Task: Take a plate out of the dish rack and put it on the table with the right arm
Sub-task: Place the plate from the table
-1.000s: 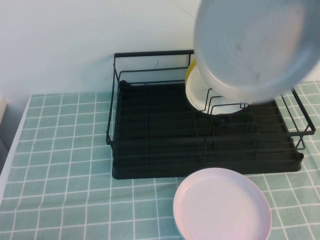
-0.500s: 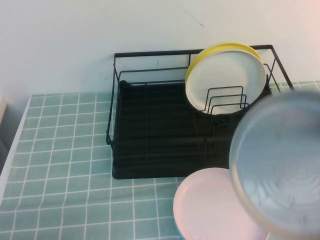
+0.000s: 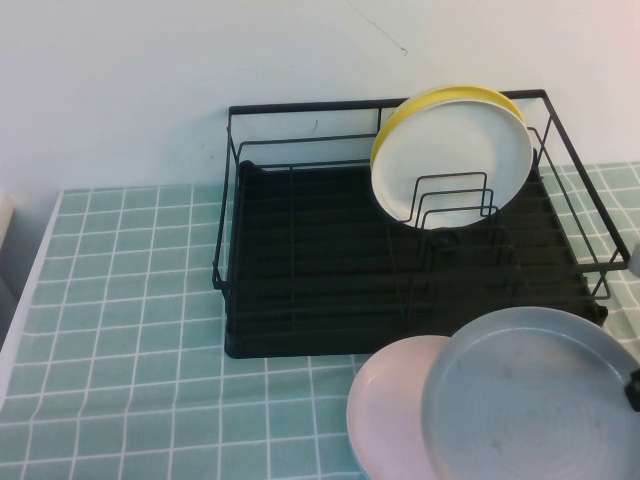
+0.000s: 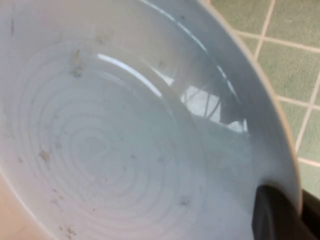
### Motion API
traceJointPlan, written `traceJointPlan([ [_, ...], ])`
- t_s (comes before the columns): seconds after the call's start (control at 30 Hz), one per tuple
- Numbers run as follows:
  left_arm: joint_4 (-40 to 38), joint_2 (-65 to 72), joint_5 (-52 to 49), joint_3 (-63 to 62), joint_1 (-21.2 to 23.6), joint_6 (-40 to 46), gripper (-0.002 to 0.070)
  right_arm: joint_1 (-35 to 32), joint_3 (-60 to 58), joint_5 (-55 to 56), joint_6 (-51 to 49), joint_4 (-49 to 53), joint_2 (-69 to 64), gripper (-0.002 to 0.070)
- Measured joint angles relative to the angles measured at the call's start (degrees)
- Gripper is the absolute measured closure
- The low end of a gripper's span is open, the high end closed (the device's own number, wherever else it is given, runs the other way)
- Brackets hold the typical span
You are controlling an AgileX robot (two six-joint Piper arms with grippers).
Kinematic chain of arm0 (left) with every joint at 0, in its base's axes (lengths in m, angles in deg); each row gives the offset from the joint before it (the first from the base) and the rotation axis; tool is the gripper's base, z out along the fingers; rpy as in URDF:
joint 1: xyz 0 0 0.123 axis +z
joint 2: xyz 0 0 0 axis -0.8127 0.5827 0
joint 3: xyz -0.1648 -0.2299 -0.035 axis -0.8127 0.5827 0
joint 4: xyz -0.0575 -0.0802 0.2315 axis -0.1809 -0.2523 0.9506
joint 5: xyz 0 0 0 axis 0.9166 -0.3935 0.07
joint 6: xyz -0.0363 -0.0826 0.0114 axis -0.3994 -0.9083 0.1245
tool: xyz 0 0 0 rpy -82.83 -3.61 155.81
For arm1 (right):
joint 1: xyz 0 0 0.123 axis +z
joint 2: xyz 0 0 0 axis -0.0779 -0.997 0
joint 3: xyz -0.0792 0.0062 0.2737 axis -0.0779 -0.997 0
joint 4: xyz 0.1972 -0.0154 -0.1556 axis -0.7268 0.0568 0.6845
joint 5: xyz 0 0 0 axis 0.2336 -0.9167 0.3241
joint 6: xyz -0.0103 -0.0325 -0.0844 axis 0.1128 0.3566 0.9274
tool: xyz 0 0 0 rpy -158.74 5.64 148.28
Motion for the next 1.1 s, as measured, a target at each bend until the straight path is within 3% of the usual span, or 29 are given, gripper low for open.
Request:
traceJointPlan([
  [0.37, 0.0, 0.0, 0.0, 0.0, 0.0, 0.0, 0.0676, 0.0, 0.0, 8.5, -1.4, -4.7, -12.7, 0.0666],
  [0.7, 0.0, 0.0, 0.0, 0.0, 0.0, 0.0, 0.0676, 3.5, 0.0, 12.9, 0.7, -8.9, -15.0, 0.0666],
  [1.1, 0.0, 0.0, 0.0, 0.0, 0.0, 0.0, 0.0676, 7.3, 5.7, 10.5, 1.6, -8.7, -21.2, 0.0640],
])
